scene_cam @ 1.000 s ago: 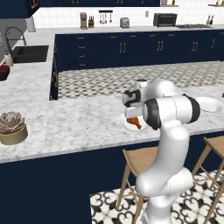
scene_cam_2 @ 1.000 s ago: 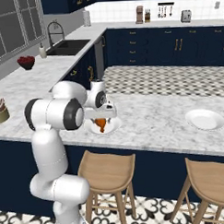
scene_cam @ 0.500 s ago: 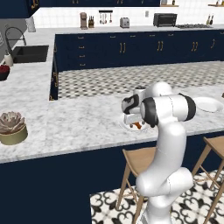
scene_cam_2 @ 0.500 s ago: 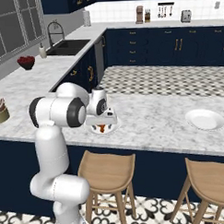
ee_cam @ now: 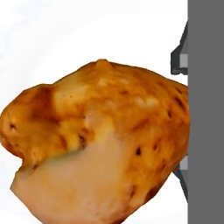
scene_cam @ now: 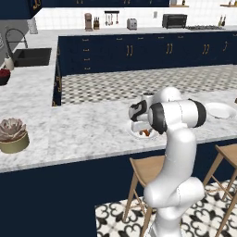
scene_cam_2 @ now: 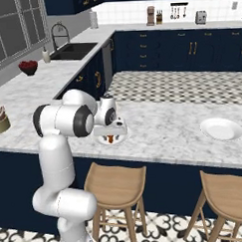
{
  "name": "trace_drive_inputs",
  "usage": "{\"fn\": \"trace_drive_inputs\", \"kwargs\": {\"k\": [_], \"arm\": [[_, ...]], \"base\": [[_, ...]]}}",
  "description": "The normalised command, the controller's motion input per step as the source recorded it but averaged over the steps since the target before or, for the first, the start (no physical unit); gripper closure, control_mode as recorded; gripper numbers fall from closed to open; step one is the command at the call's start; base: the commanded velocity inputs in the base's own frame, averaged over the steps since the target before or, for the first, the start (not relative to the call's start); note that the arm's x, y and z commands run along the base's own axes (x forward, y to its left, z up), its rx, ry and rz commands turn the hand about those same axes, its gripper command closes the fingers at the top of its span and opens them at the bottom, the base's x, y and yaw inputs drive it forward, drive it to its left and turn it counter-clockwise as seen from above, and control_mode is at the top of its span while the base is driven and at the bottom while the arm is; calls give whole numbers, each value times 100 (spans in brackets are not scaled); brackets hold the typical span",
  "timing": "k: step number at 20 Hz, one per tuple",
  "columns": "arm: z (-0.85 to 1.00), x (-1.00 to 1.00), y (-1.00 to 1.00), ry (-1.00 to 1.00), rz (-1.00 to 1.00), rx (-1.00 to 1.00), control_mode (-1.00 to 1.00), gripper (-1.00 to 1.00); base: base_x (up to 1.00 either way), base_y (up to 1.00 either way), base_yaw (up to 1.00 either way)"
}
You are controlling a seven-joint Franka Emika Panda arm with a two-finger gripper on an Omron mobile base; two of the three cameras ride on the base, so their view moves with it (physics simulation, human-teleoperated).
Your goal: Pick the chicken drumstick and onion from their plates and place them in the bowl. Then put the bowl in the fridge.
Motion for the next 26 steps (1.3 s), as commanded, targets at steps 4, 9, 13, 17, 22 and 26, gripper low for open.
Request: {"fn": "trace_drive_inputs", "kwargs": {"k": [4, 9, 13, 17, 22, 26], "arm": [[0, 0, 0, 0, 0, 0, -100, 100], [29, -1, 0, 0, 0, 0, -100, 100], [97, -32, 14, 0, -6, 0, -100, 100], [100, -90, 0, -9, -9, 0, -100, 100], [100, -100, -2, -19, -10, 0, -100, 100], [99, -100, 0, -21, -14, 0, -100, 100]], "base": [[0, 0, 0], [0, 0, 0], [0, 0, 0], [0, 0, 0], [0, 0, 0], [0, 0, 0]]}}
